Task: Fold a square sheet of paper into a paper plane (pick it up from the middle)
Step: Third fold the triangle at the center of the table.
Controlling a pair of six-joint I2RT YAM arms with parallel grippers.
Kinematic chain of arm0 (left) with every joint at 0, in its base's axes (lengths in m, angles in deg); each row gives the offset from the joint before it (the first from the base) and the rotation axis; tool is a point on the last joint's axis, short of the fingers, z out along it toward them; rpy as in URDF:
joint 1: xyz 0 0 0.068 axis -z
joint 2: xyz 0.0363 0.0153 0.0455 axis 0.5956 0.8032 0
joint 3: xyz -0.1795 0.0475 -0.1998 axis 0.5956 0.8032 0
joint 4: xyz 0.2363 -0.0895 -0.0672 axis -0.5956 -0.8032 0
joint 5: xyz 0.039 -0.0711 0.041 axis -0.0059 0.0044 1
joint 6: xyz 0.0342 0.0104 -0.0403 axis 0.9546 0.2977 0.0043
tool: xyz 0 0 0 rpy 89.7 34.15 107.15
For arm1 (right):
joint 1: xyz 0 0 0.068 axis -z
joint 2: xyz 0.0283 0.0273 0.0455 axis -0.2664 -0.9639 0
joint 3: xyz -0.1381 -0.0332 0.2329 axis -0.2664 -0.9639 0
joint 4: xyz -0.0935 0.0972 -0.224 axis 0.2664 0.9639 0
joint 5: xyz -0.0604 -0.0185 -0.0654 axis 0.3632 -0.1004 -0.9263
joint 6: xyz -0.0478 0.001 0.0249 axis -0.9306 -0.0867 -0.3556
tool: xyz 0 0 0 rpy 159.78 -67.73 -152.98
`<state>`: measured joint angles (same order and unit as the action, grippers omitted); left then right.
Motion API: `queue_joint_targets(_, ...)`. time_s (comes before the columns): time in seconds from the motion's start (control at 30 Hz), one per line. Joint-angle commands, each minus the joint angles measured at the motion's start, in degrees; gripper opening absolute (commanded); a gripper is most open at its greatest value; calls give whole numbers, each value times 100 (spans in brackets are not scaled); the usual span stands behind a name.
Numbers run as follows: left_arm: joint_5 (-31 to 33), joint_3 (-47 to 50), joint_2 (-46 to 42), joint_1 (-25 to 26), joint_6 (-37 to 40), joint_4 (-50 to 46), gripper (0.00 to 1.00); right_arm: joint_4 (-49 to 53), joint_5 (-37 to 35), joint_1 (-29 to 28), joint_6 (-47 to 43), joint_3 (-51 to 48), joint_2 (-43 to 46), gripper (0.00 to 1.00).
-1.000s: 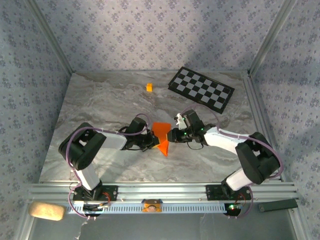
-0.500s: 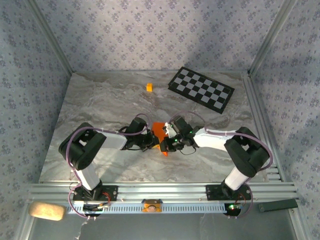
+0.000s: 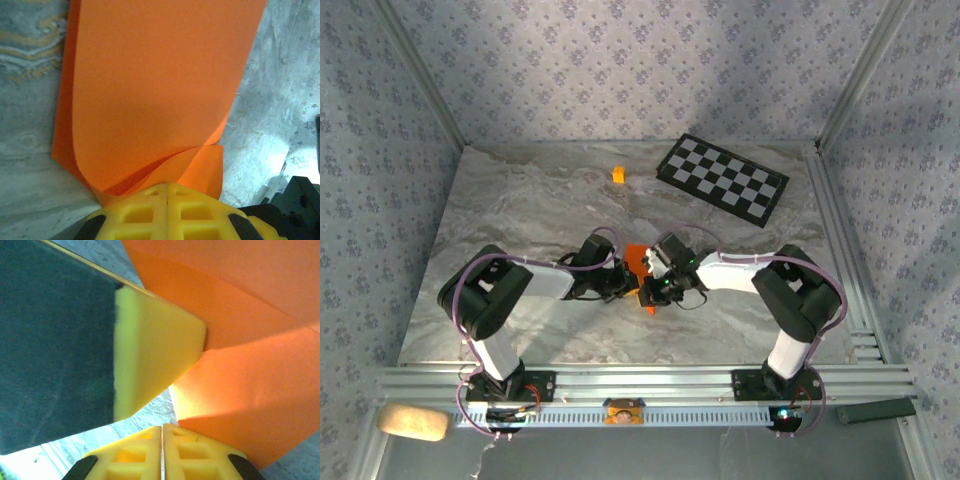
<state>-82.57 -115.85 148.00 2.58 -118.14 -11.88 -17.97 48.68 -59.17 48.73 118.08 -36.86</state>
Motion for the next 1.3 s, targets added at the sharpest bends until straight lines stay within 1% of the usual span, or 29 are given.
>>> queue_joint_targets(0.0, 197, -32, 157, 45, 149, -378, 0, 187, -102, -32, -101, -47, -58, 10)
queue_joint_targets(0.37, 336, -52, 117, 28, 204, -592, 0, 11, -68, -20, 25, -444, 144, 12)
queue_joint_targets(0.53, 442, -61, 130, 23, 197, -724, 0, -54, -38, -12, 60, -640, 362, 13)
queue_joint_targets(0.83, 434, -36, 187, 15, 162, -683, 0, 32, -34, 47, 27, -1181, 793, 13)
queue_joint_targets(0.97, 432, -19, 159, 9, 140, -674, 0, 90, 5, 148, 49, -1334, 1107, 10)
queue_joint_targets(1.1, 480, 31, 92, 42, -9, -578, 0, 118, 179, 291, 118, -1224, 1637, 2)
queue_joint_targets(1.13, 518, 53, 71, 60, -57, -551, 0, 96, 160, 324, 175, -1204, 1736, 1)
queue_joint_targets(1.2, 643, 103, 17, 127, -200, -500, 0, 6, 205, 373, 258, -1106, 1787, 0)
queue_joint_targets(1.27, 786, 163, -49, 199, -314, -460, 0, -7, 254, 366, 258, -901, 1627, 0)
